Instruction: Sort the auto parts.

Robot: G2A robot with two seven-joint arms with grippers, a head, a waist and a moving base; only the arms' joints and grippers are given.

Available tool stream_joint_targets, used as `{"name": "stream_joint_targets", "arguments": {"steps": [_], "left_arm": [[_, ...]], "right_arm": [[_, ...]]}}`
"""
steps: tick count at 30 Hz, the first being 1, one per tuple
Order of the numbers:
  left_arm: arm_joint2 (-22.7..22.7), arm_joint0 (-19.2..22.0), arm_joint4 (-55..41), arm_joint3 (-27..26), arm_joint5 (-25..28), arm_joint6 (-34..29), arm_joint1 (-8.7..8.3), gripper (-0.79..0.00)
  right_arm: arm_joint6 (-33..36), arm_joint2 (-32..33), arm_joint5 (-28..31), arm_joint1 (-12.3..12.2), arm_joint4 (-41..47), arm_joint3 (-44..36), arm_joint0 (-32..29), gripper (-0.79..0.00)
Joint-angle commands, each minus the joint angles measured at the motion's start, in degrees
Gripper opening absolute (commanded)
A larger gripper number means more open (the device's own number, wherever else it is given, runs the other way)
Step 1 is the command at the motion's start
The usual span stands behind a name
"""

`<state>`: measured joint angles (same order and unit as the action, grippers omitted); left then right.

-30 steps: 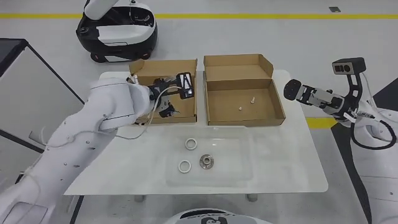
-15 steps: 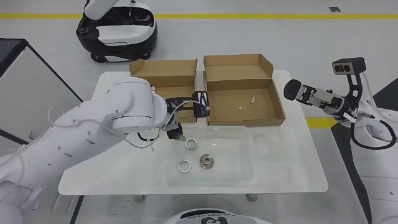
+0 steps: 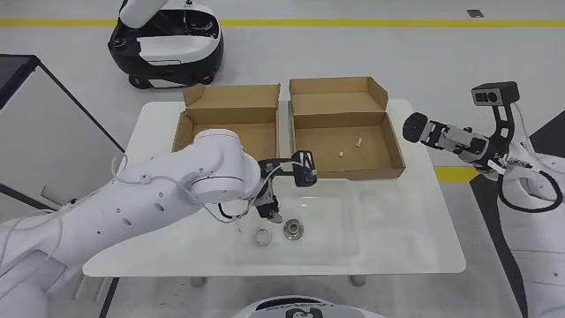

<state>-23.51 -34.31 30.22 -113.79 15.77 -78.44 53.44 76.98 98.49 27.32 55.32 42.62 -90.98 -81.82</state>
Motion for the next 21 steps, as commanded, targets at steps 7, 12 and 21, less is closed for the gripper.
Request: {"name": "stream_joint_targets", "arguments": {"steps": [7, 12, 21], "left_arm": [[3.14, -0.48, 0.55, 1.59, -1.94, 2.05, 2.67, 0.000], [4.50, -0.59, 2.52, 3.63, -1.56, 3.77, 4.16, 0.000], [6.58, -2.42, 8.09, 5.93, -0.38, 7.05, 5.92, 0.000]], "right_arm": [[0.00, 0.00, 0.00, 0.00, 0.00, 0.00, 0.00, 0.000], [0.00, 0.00, 0.00, 0.00, 0.00, 0.00, 0.00, 0.000], [0.00, 0.00, 0.00, 0.00, 0.00, 0.00, 0.00, 0.000]]}}
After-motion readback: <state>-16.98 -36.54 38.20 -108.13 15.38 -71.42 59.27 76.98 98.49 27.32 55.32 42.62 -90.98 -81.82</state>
